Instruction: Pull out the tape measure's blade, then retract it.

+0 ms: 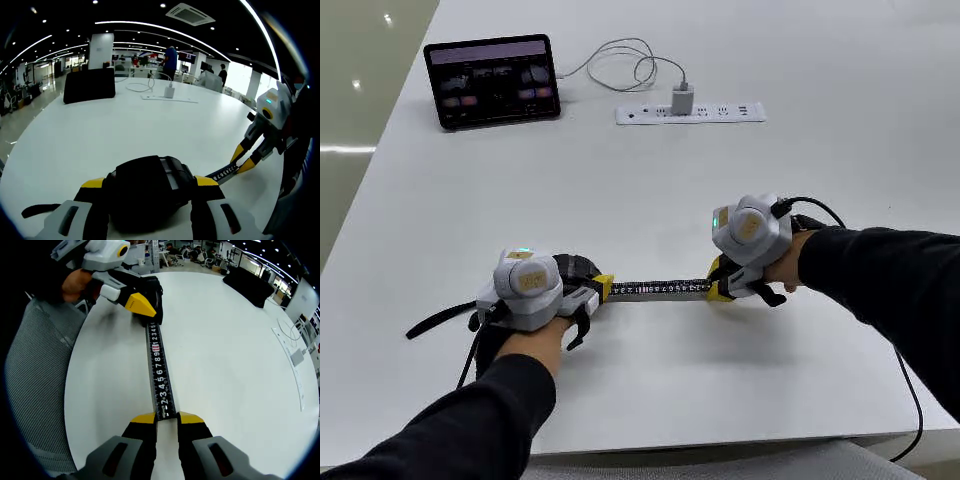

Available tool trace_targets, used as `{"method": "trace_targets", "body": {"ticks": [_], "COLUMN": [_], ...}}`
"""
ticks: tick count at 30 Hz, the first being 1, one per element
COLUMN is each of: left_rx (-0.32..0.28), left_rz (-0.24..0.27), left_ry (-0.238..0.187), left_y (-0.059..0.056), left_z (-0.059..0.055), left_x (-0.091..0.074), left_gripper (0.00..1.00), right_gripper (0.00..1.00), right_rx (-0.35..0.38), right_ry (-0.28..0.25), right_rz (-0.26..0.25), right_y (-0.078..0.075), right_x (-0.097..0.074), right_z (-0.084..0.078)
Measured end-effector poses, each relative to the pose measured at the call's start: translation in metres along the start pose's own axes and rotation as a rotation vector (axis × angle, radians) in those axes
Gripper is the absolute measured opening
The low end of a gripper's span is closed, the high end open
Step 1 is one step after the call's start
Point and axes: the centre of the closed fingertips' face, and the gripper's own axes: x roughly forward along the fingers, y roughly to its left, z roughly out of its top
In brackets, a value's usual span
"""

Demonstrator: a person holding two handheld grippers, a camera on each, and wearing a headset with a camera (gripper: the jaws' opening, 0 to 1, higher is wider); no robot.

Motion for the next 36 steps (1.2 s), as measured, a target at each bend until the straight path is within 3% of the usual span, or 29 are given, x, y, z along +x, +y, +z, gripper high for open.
{"method": "trace_targets", "body": {"ticks": [2,11,27,36], "left_rx": [-0.001,-0.003,-0.004,-0.005], "left_rz": [0.0,-0.001,-0.012,-0.014], "left_ry": [0.0,0.0,0.005,0.006], "left_y": [0.0,0.0,-0.001,-0.001], "left_z": [0.0,0.0,0.0,-0.001], "left_x": [0.0,0.0,-0.001,-0.001], "left_gripper": [0.63,0.63,0.62,0.62], "right_gripper": [0.11,0.1,0.1,0.1], "right_rx": [0.017,-0.04,0.0,-0.013], "right_ry": [-0.011,-0.018,-0.056,-0.061], "right_rz": [-0.002,0.003,0.008,0.007], "right_y": [-0.001,0.001,0.003,0.005], "right_x": [0.001,0.003,0.008,0.009], "right_z": [0.002,0.007,0.018,0.025]}}
